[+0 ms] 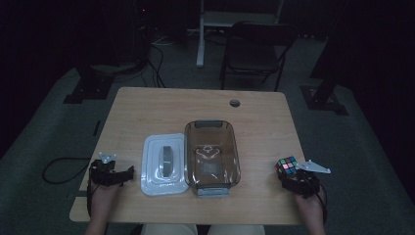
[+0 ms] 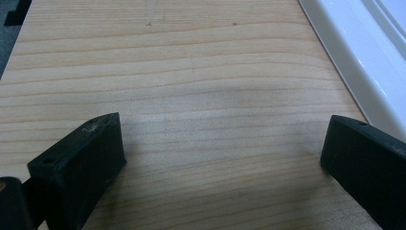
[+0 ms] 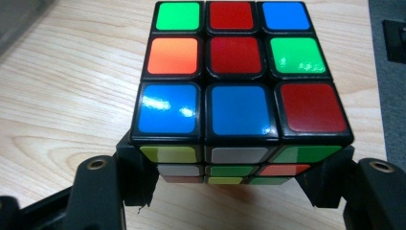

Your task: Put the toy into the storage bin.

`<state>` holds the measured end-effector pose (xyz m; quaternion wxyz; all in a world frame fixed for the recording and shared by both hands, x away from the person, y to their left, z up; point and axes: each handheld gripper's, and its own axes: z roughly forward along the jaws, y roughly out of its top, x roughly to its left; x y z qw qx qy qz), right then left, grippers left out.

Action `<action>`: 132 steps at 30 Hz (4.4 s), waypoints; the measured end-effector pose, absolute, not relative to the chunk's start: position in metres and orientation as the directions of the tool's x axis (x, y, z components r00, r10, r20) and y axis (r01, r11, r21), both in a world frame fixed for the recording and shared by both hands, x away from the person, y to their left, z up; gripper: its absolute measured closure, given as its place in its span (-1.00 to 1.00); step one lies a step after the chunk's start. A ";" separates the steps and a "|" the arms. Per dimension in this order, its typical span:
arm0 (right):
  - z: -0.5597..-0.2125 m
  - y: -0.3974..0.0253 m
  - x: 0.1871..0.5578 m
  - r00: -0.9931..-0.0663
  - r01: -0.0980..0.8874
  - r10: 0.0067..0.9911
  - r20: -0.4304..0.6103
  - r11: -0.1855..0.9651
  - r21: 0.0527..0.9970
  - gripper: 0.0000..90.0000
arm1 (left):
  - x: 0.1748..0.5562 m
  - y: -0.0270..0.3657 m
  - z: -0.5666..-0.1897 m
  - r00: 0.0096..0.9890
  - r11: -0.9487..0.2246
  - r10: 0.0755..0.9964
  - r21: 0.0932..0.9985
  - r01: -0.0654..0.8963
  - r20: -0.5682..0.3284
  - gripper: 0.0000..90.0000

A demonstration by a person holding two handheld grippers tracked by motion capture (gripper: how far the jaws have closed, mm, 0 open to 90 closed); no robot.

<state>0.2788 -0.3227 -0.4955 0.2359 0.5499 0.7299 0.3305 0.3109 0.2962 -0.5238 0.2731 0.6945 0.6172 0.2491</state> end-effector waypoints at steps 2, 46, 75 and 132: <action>-0.494 -0.322 0.279 -0.294 0.644 0.956 0.020 0.182 0.743 -0.24 | 0.311 0.296 -0.524 0.114 -0.089 0.993 0.687 0.721 0.009 -0.96; -0.372 -0.221 0.302 -0.836 0.328 0.549 0.018 0.474 0.817 -0.24 | 0.311 0.296 -0.524 0.118 -0.093 0.993 0.687 0.721 0.010 -0.96; -0.375 -0.128 0.338 -0.956 0.229 0.293 -0.026 0.795 0.563 -0.24 | 0.311 0.297 -0.524 0.119 -0.093 0.993 0.686 0.722 0.009 -0.96; -0.436 -0.043 0.364 -0.986 0.168 0.166 -0.021 0.983 -0.073 -0.31 | 0.311 0.296 -0.524 0.118 -0.092 0.993 0.688 0.720 0.009 -0.96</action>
